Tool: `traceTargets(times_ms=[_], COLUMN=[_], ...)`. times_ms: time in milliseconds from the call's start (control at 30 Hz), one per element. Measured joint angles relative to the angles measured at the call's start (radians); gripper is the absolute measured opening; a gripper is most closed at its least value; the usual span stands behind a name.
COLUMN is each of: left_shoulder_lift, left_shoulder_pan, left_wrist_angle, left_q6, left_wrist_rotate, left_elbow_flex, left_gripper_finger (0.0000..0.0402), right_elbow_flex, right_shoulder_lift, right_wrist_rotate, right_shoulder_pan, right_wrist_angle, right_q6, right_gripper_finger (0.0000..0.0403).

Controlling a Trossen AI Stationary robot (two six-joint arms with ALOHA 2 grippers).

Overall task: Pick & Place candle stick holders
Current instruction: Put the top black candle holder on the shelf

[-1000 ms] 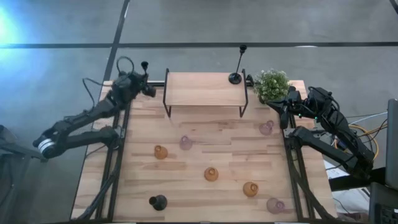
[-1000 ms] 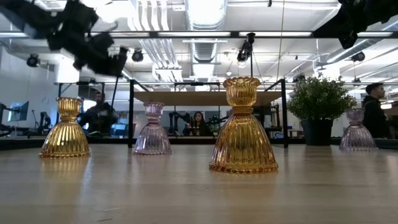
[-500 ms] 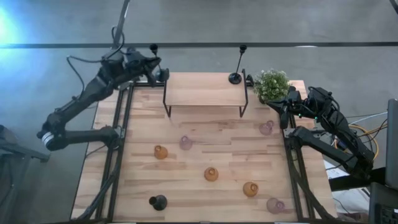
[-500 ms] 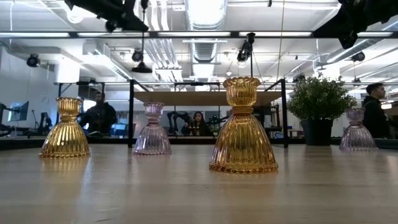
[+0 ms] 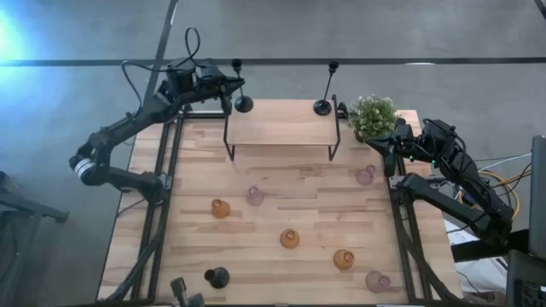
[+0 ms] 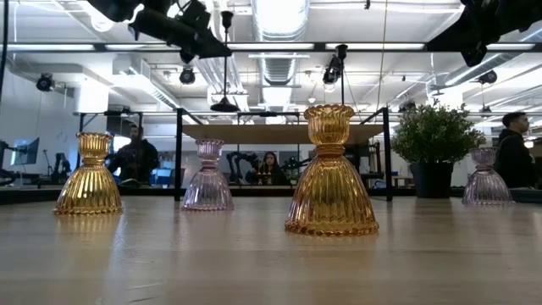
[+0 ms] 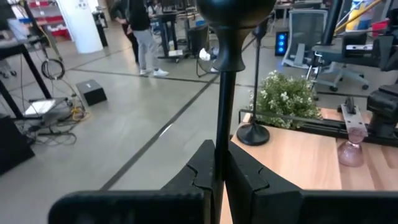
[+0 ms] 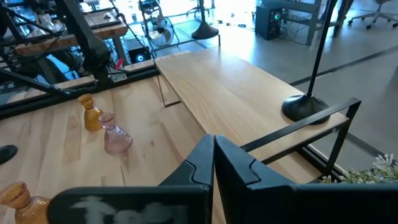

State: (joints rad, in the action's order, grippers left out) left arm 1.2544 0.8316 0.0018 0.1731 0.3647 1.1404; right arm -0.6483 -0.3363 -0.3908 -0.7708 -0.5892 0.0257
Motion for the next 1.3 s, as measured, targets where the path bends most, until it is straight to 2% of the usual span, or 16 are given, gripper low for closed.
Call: traceTargets(times_ms=[167,367,567,1300], left_shoulder_lift=[0.027,0.020,0.010,0.074], left_shoulder_pan=[0.027,0.054,0.088,0.114], left_wrist_angle=[0.023,0.061,0.189,0.189], left_q6=[-0.040,-0.052,-0.078,-0.062], left_wrist_rotate=[0.058,0.064,0.061,0.036], left_elbow_flex=[-0.003,-0.054,-0.134,-0.146], left_gripper_finger=[0.0017,0.0017,0.0017,0.0017], right_elbow_flex=[0.000,0.000,0.000,0.001], right_shoulder_lift=[0.000,0.000,0.000,0.000], right_wrist_rotate=[0.000,0.000,0.000,0.000], right_shoulder_pan=[0.000,0.000,0.000,0.000], right_wrist_angle=[0.000,0.000,0.000,0.000], right_q6=[0.000,0.000,0.000,0.000], right_gripper_finger=[0.0008,0.0008,0.0008,0.0008])
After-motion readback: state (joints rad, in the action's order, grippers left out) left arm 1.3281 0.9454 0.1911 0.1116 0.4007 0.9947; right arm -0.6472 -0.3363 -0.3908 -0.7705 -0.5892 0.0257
